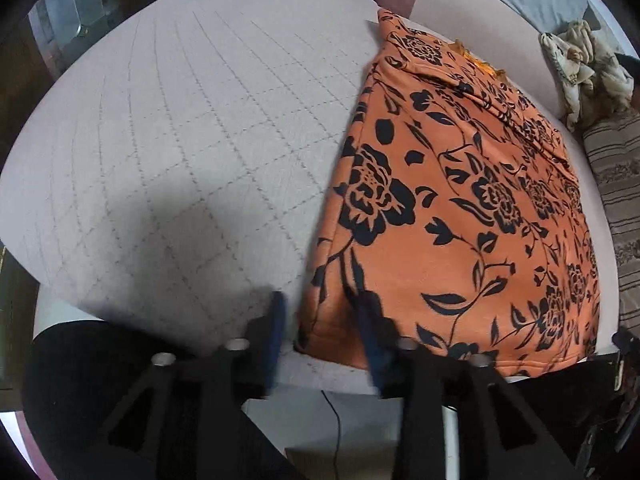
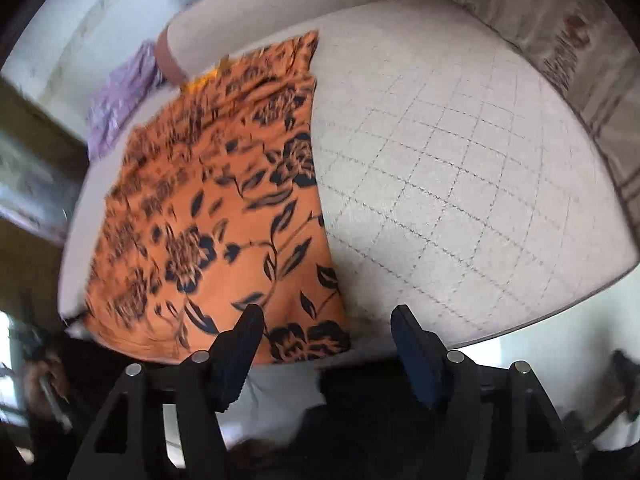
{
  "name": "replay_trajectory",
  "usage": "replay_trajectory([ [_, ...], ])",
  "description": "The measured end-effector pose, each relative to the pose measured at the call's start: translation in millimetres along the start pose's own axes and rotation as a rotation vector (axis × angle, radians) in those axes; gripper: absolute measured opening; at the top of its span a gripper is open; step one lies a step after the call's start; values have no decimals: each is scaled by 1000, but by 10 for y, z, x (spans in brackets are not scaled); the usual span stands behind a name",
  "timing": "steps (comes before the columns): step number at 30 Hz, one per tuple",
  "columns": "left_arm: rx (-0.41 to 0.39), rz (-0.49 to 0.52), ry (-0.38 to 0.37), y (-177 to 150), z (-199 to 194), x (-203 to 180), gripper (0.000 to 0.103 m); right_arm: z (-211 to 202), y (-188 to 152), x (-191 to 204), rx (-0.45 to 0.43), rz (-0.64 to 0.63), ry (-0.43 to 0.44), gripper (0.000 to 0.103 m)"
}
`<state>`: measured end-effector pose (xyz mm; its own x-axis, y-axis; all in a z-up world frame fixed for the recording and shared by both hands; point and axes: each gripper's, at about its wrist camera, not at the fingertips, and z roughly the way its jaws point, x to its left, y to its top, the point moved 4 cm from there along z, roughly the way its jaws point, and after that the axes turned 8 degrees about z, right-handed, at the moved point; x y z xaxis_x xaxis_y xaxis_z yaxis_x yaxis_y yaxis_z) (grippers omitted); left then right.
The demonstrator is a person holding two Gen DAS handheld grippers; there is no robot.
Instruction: Fold small clothes
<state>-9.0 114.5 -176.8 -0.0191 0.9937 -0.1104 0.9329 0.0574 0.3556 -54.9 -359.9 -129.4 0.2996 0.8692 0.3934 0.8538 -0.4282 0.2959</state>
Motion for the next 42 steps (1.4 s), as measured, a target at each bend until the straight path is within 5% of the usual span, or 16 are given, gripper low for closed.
replay_trajectory([
  [5,-69,48,53,56,-92,-49,73,122,122,73,-12,24,50,70],
  [8,9,105,88,17,177,-86,77,478,89,178,70,-18,13,62],
  [9,-1,118,101,17,191,-112,72,564,28,172,106,-15,8,51],
  [11,-34,175,63,11,85,-220,15,666,-49,256,116,-82,-60,28],
  [13,-45,172,48,60,9,-243,8,640,-71,318,138,-79,-14,9],
  [18,-65,94,33,123,-21,-116,21,462,36,365,82,-31,50,17],
  [19,-14,95,44,90,91,-101,43,514,57,325,77,-14,41,34],
  [20,4,106,43,48,148,-108,46,611,51,280,106,3,33,65],
  [23,-24,177,65,16,130,-219,72,713,-26,276,119,8,37,73],
  [25,-28,183,72,30,186,-264,51,734,-41,309,116,-9,43,62],
  [27,-32,192,34,57,134,-320,6,779,-53,297,134,-3,31,18],
  [31,-100,171,-17,239,-116,-337,6,576,38,314,122,8,97,11],
  [36,1,115,-7,163,255,-226,11,773,32,221,169,75,99,16],
  [38,-30,127,-14,143,218,-260,19,762,20,221,159,85,132,35],
  [40,-28,149,-39,92,192,-297,47,746,15,276,164,69,163,61],
  [42,-25,182,-13,117,231,-393,40,806,12,338,180,40,151,59],
])
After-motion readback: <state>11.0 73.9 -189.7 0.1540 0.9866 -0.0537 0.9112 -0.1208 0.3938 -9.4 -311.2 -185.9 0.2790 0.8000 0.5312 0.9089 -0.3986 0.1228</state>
